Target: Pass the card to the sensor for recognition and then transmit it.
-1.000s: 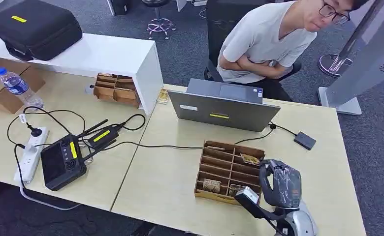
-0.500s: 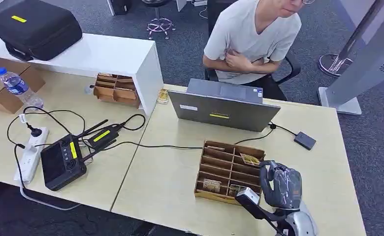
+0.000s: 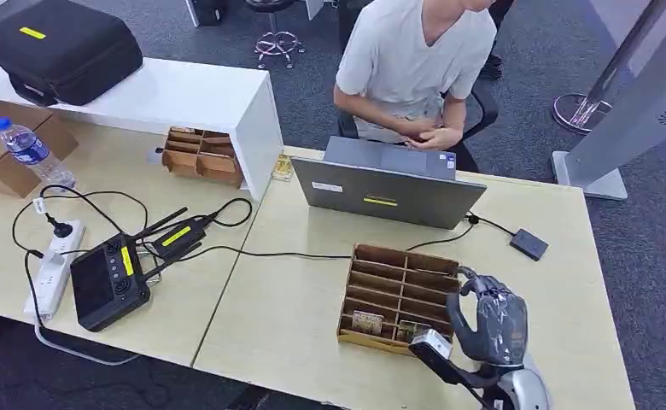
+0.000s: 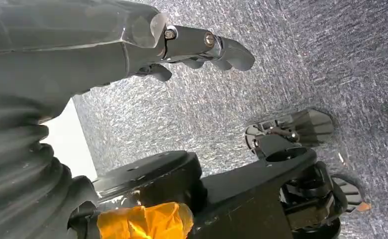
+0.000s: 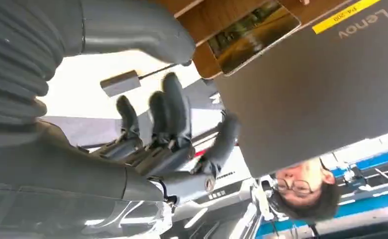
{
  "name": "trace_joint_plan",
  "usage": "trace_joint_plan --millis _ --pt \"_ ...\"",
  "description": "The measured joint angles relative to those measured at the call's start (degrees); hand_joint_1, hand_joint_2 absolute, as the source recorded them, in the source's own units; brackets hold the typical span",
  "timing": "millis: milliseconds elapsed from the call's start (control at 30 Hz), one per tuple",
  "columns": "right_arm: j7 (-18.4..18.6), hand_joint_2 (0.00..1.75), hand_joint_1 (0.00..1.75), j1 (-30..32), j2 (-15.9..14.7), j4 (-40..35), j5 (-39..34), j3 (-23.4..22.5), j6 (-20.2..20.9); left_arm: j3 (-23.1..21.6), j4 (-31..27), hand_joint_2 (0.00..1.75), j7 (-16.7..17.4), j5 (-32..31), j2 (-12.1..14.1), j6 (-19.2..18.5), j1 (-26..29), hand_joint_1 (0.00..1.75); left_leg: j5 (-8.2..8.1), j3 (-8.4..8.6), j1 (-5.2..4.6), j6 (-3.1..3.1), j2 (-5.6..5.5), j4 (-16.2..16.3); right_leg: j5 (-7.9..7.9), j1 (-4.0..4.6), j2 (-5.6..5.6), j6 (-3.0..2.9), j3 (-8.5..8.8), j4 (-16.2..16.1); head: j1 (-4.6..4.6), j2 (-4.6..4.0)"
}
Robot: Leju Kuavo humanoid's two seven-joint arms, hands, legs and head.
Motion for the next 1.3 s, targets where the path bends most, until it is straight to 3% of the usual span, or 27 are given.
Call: trace_joint_plan --millis 667,1300 --pt "-0.22 1.75 0.0 0.09 0.11 -0.35 0.17 -1.01 0.09 0.52 0.0 1.75 0.22 -0.44 0.0 0.0 0.0 0.0 0.0 -0.02 0.0 0.0 0.0 0.0 0.0 0.0 0.0 0.0 0.0 0.0 0.0 0.0" --pt "-0.79 1.75 0.0 -4.18 2.42 4.52 -0.79 -0.48 0.04 0.52 0.0 1.75 0.59 -0.98 -0.28 -0.42 -0.06 0.0 0.0 -0.02 0.0 0.0 -0.01 0.0 0.0 0.0 -0.01 0.0 0.0 0.01 0.0 0.0"
